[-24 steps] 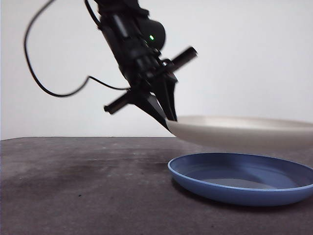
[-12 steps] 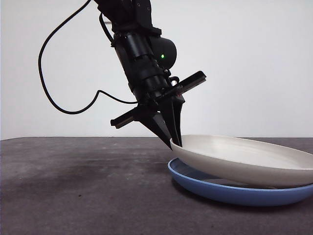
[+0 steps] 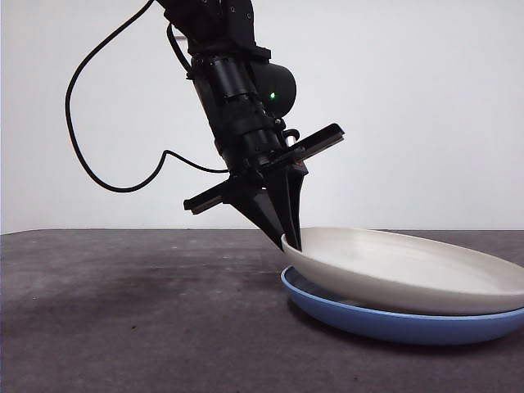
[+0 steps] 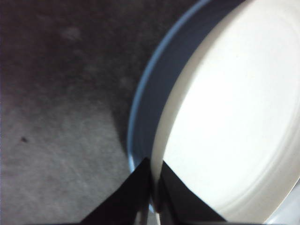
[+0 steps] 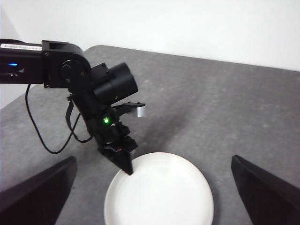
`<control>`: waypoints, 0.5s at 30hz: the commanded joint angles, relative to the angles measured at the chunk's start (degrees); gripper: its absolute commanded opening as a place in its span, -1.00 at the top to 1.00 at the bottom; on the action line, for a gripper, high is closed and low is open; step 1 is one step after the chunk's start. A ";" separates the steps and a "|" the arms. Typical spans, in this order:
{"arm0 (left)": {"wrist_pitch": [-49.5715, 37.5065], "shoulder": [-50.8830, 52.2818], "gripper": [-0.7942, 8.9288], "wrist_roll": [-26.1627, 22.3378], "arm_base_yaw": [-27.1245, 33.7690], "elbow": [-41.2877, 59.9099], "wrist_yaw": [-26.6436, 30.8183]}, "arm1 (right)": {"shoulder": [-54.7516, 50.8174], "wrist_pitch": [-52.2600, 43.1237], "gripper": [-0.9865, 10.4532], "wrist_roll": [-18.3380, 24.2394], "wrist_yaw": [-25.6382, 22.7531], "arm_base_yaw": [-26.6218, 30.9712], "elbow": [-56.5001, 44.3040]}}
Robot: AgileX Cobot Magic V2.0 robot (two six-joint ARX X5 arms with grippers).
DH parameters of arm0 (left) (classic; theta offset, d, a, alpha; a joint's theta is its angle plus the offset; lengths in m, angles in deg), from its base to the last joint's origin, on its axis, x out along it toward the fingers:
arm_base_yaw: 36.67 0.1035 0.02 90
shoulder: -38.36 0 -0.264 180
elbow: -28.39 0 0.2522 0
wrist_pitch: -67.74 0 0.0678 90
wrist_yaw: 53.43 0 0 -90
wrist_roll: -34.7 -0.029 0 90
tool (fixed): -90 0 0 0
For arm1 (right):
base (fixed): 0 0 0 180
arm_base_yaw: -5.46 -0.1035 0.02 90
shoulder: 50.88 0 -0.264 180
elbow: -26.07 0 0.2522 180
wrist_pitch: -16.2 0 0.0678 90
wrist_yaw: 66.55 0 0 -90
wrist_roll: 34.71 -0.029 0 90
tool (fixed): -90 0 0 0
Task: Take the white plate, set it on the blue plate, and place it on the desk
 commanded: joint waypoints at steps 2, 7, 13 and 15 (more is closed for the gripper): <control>-0.26 -1.88 0.81 -0.33 -0.48 -1.64 0.11 | 0.07 0.55 -0.18 1.55 -1.05 -0.17 2.43; -0.55 -1.97 0.81 -0.33 -0.52 -1.64 -0.11 | 0.07 0.61 -0.18 1.62 -1.03 -0.17 3.02; -1.51 -1.99 0.77 -0.42 -0.59 -1.64 -0.15 | 0.07 0.90 -0.18 1.62 -1.01 -0.17 3.02; -1.51 -1.97 0.75 -0.46 -0.57 -1.64 -0.20 | 0.07 1.25 -0.18 1.62 -1.03 -0.17 3.02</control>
